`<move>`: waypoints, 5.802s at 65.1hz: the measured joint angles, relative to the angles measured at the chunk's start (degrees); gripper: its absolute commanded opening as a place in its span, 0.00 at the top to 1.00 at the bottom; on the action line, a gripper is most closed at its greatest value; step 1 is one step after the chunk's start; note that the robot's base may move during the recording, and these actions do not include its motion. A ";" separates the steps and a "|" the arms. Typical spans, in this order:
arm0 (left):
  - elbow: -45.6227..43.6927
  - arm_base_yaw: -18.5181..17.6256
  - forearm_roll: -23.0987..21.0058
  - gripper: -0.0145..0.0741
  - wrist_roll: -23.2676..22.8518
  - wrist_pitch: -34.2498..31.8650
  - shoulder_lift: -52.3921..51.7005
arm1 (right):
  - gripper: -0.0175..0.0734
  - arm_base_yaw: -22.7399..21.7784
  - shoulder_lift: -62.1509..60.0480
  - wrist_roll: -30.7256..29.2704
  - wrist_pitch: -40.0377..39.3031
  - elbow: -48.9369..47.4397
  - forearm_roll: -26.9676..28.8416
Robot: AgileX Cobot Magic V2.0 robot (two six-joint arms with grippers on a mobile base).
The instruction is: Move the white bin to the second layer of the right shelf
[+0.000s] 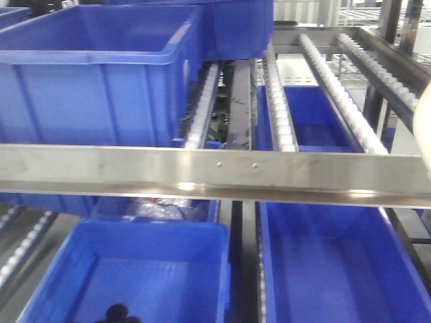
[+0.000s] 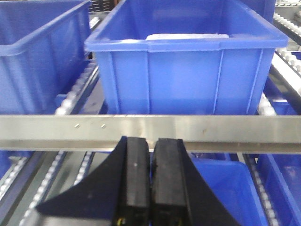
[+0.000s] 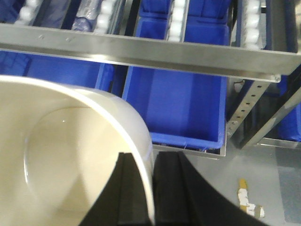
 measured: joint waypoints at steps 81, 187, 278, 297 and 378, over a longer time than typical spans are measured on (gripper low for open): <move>0.00 0.00 0.00 0.74 0.00 0.00 0.00 | 0.75 0.00 0.00 0.00 0.00 0.00 0.00; 0.00 0.00 0.00 0.74 0.00 0.00 0.00 | 0.75 -3.32 27.26 0.00 -19.33 0.46 2.73; 0.00 0.00 0.00 0.74 0.00 0.00 0.00 | 0.43 -1.78 40.47 0.00 -26.22 0.82 2.71; 0.00 0.00 0.00 0.74 0.00 0.00 0.00 | 0.43 -1.78 29.85 0.00 -24.77 0.82 2.71; 0.00 0.00 0.00 0.74 0.00 0.00 0.00 | 0.75 -1.78 -14.31 0.00 -35.95 24.76 1.80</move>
